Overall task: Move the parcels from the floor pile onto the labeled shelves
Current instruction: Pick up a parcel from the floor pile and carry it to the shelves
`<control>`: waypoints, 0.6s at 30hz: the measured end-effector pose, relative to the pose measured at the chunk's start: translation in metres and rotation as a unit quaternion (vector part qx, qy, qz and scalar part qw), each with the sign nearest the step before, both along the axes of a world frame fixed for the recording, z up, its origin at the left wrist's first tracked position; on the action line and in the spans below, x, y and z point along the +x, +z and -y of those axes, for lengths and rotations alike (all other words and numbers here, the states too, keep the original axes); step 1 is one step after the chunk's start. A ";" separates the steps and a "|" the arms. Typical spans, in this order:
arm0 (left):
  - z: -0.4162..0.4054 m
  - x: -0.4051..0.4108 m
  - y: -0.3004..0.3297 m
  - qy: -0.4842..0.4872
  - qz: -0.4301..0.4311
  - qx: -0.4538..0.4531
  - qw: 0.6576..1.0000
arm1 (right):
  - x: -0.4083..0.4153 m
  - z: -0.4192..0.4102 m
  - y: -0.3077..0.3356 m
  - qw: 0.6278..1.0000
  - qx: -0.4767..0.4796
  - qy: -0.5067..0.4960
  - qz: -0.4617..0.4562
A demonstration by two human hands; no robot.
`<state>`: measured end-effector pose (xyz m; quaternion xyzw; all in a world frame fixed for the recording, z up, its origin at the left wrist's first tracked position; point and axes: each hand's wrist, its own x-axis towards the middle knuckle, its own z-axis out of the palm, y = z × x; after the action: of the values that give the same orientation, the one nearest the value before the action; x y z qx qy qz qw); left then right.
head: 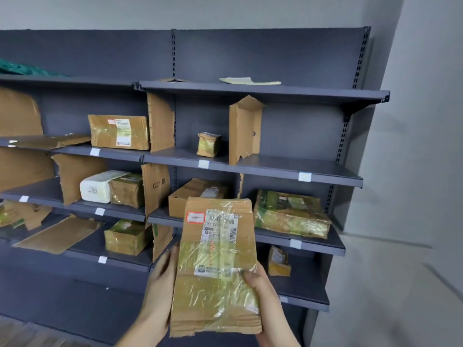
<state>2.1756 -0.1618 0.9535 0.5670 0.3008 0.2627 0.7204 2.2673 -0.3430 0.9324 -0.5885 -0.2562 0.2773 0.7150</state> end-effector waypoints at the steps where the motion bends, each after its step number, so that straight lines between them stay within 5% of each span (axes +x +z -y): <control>1: 0.002 0.002 0.005 0.001 -0.007 -0.018 1.000 | 0.002 -0.007 0.010 1.000 -0.001 -0.028 -0.012; 6: -0.001 0.002 0.021 -0.046 0.002 -0.124 0.991 | -0.003 -0.014 0.031 0.995 0.058 -0.053 -0.068; 18: -0.068 0.000 0.052 -0.084 0.032 -0.093 0.992 | -0.012 -0.088 0.071 0.990 0.001 -0.083 -0.112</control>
<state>2.1758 -0.0943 1.0053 0.5120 0.2515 0.1901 0.7990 2.2548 -0.2555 1.0035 -0.5722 -0.1249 0.2810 0.7603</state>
